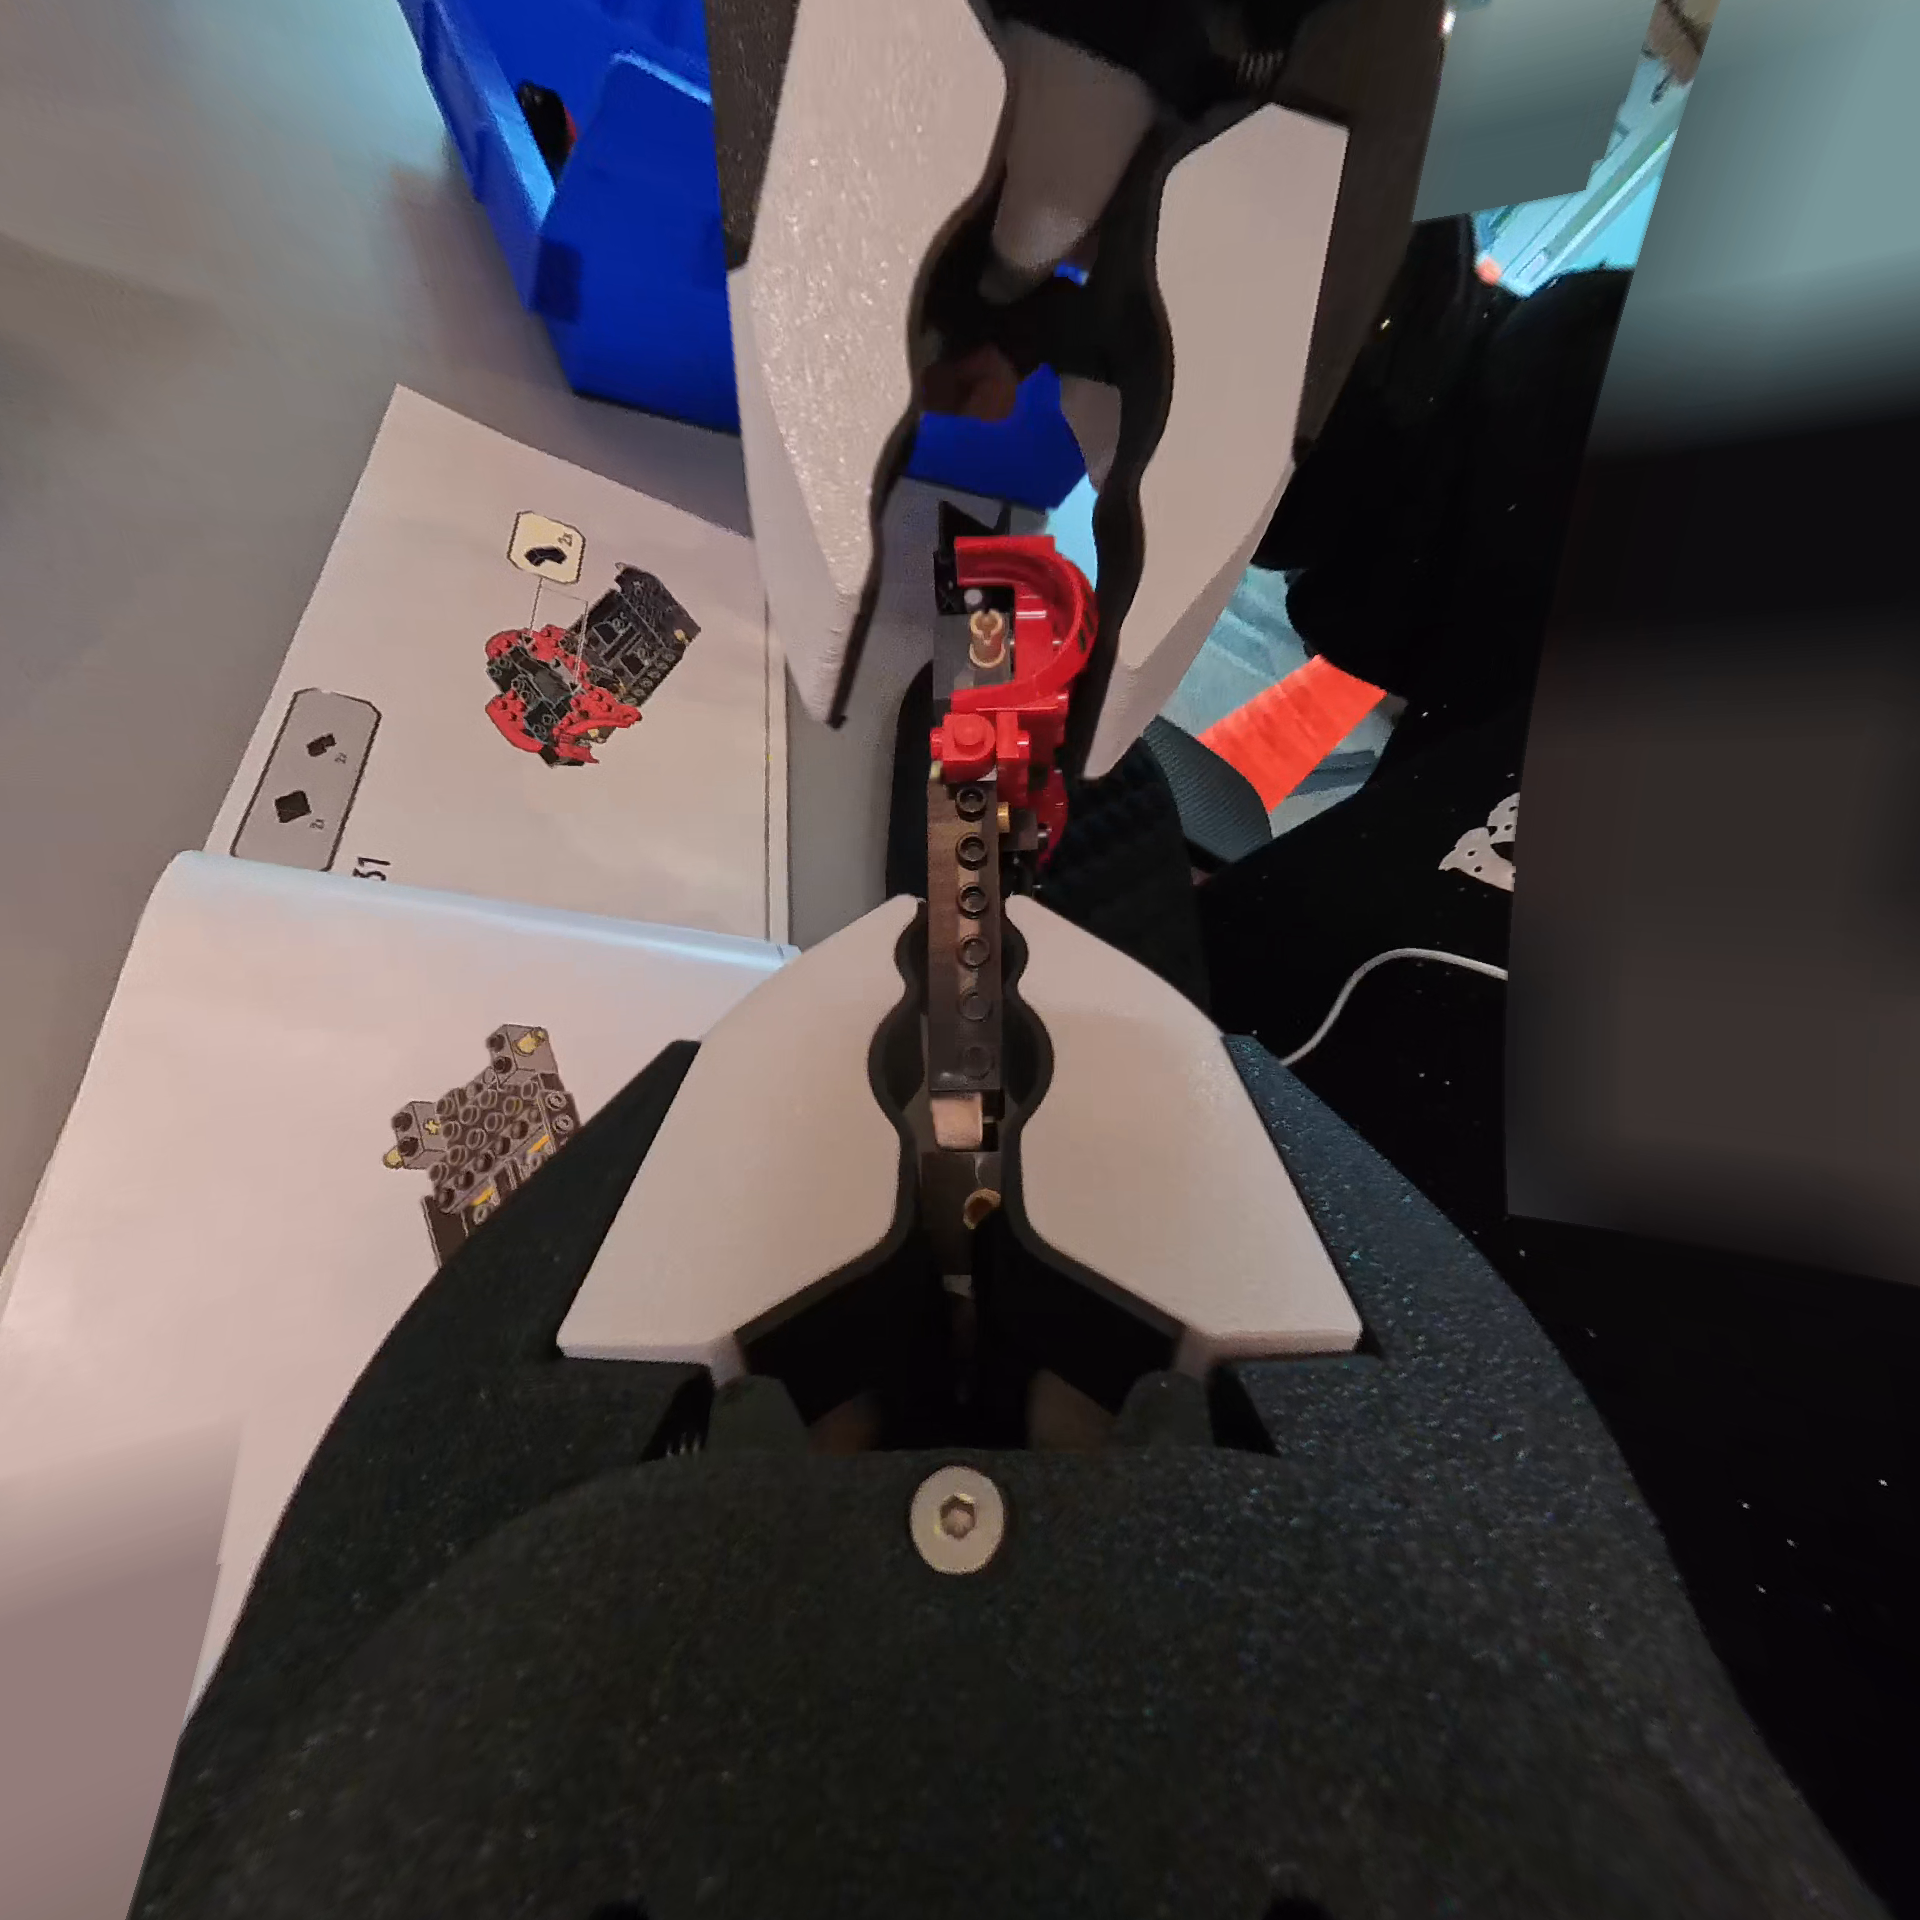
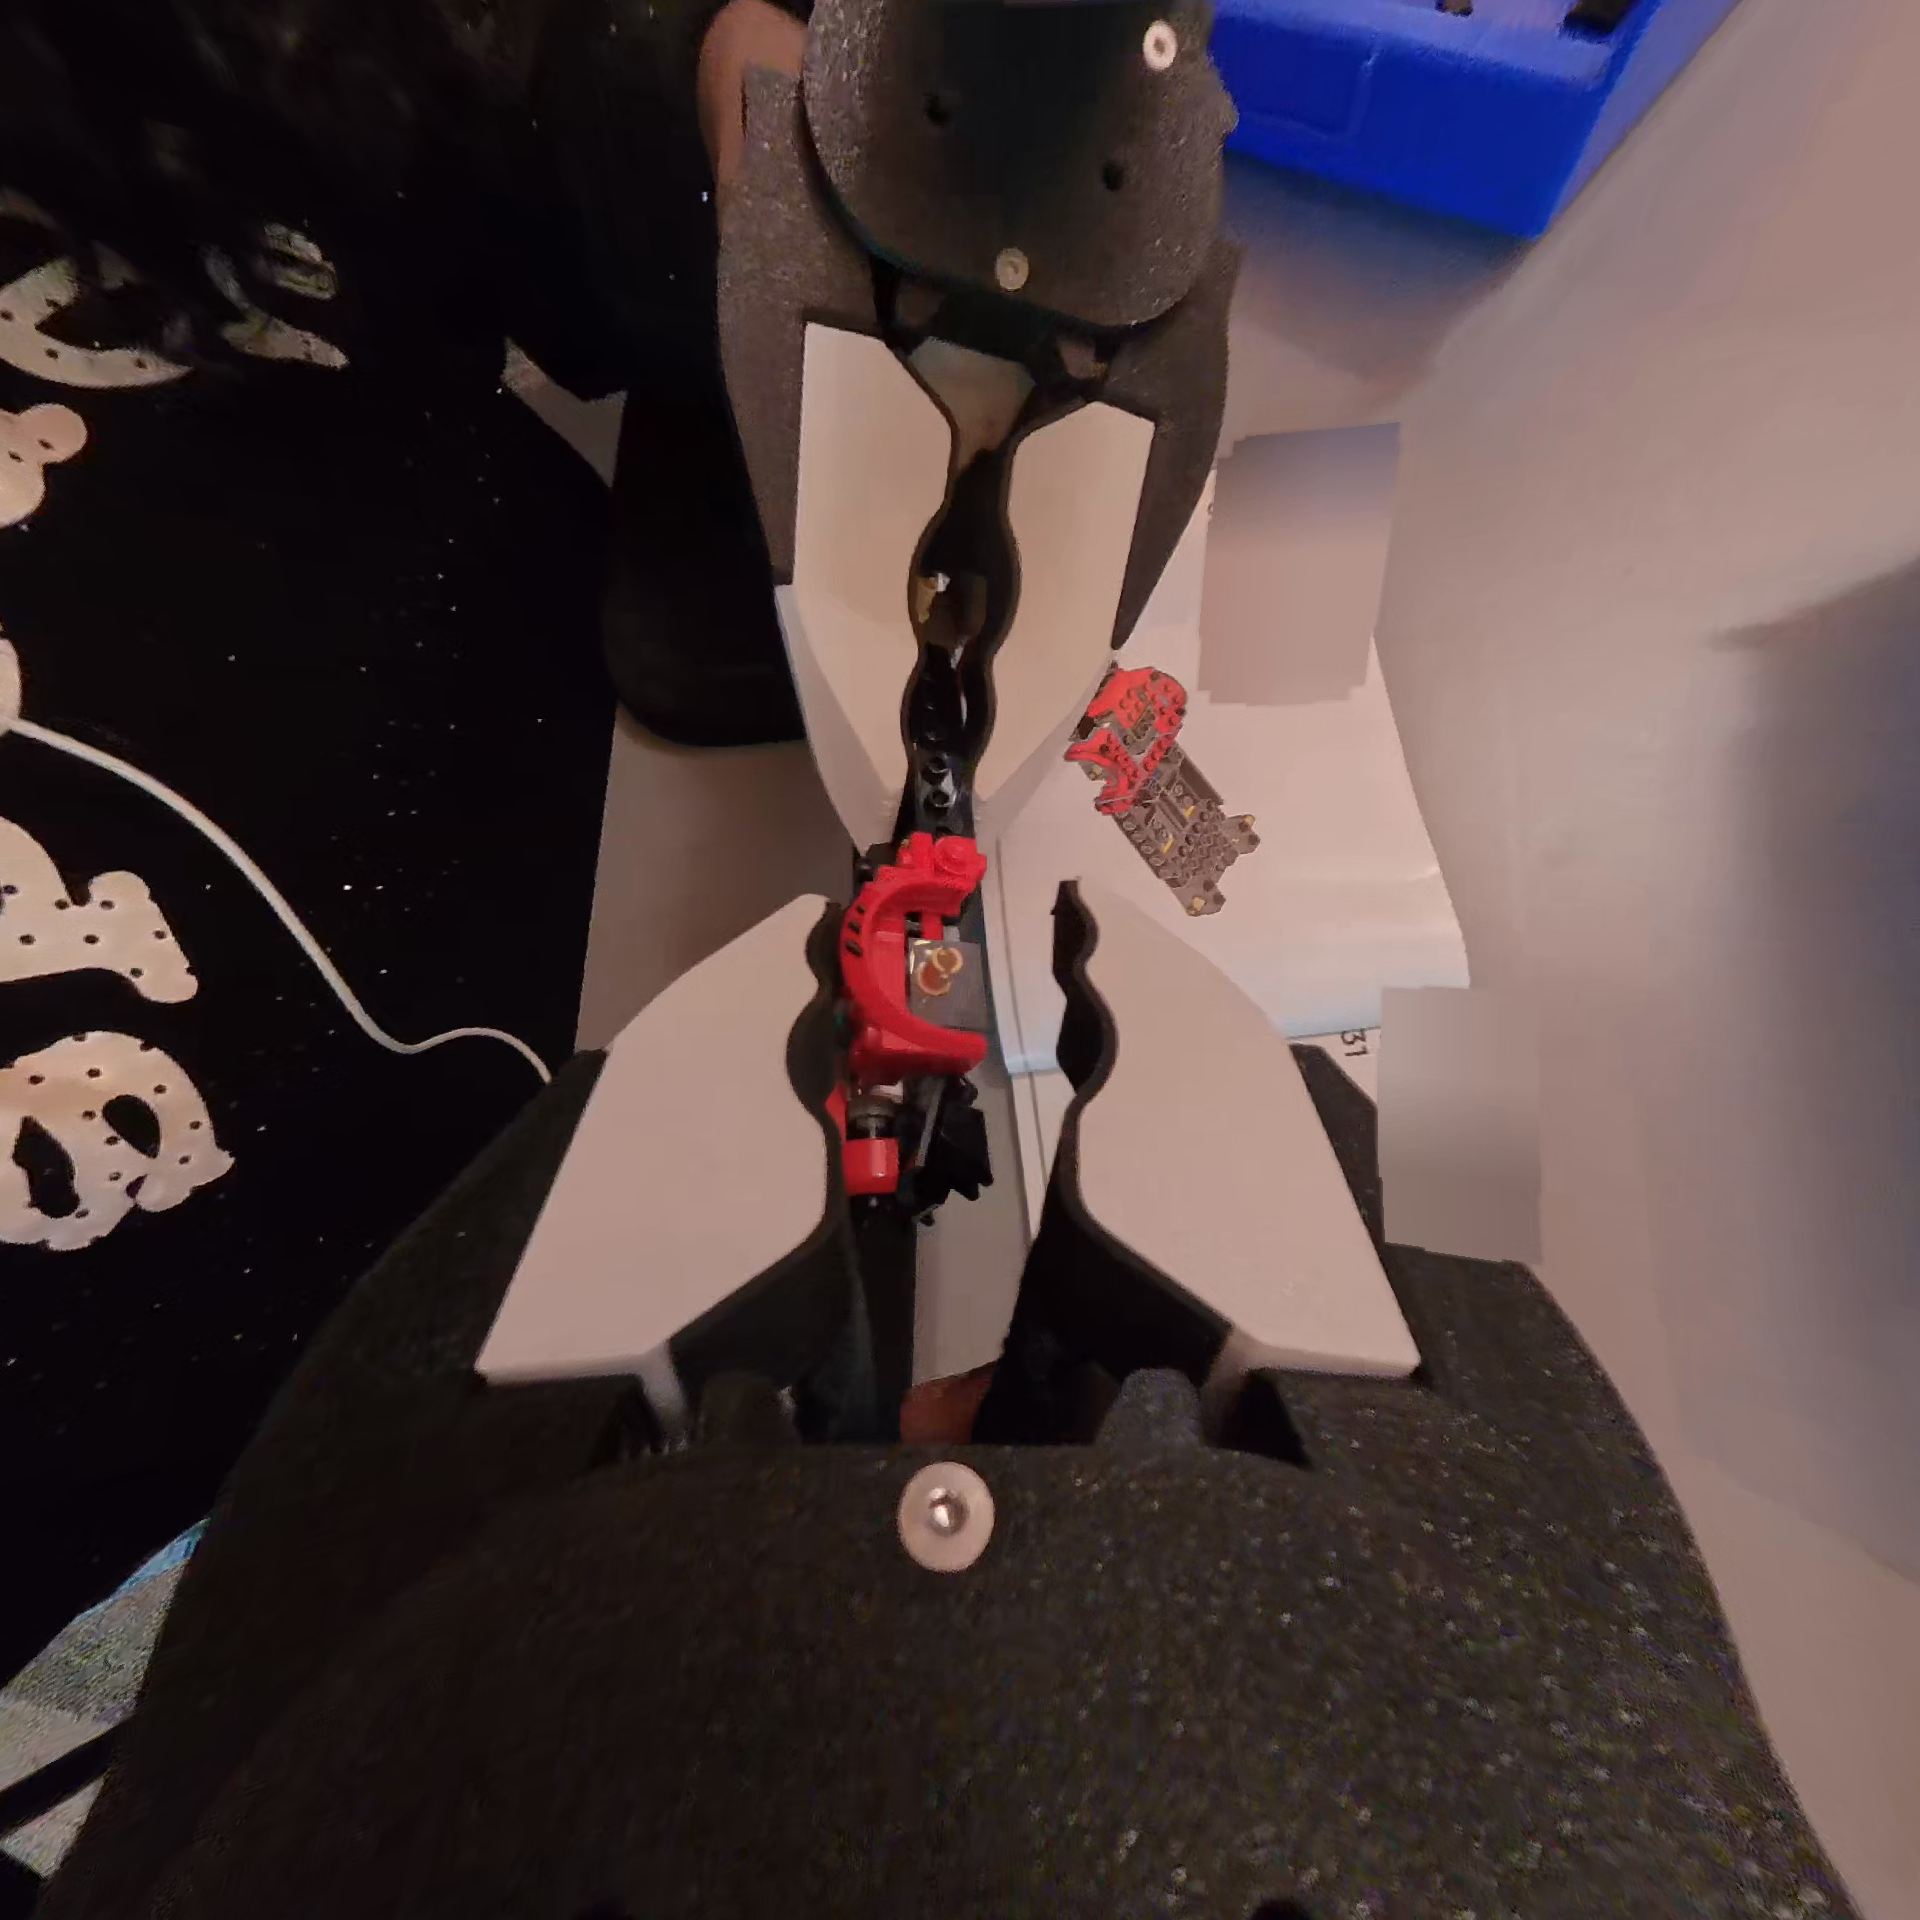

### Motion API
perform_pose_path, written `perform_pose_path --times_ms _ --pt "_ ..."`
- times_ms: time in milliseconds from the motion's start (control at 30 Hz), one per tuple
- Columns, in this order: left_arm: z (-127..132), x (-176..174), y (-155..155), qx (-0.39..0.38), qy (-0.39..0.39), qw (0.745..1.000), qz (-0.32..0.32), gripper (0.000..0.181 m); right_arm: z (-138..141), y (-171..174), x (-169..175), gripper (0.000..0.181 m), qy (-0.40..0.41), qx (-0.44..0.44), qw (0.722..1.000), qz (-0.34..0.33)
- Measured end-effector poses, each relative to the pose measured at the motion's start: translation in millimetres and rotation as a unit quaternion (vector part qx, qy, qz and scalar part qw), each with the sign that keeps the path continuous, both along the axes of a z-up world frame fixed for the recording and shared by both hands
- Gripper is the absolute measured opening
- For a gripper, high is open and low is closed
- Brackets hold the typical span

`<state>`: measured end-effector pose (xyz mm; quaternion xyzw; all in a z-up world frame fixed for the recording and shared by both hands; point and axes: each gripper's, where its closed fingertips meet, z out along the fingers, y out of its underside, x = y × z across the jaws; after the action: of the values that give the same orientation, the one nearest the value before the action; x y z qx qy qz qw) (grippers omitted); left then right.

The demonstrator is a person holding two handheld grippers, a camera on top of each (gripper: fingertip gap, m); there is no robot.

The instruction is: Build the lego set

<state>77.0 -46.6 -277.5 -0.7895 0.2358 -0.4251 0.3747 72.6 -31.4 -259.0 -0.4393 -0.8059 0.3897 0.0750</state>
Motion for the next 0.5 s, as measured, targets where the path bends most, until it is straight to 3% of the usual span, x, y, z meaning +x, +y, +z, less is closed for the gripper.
perform_pose_path --times_ms 167,333,500 --pt "12.4 -12.2 3.1 0.083 0.011 0.996 0.024 0.009 18.9 2.6 -1.0 0.058 0.033 -0.017 0.999 -0.009" --pt "20.1 -21.3 3.3 0.199 0.117 0.972 0.046 0.009 40.2 -3.0 -0.4 0.043 0.101 -0.039 0.994 0.013" --pt "38.6 -18.8 1.2 0.301 0.166 0.936 0.073 0.009 45.0 -11.6 3.7 0.04 0.156 0.022 0.986 0.061"
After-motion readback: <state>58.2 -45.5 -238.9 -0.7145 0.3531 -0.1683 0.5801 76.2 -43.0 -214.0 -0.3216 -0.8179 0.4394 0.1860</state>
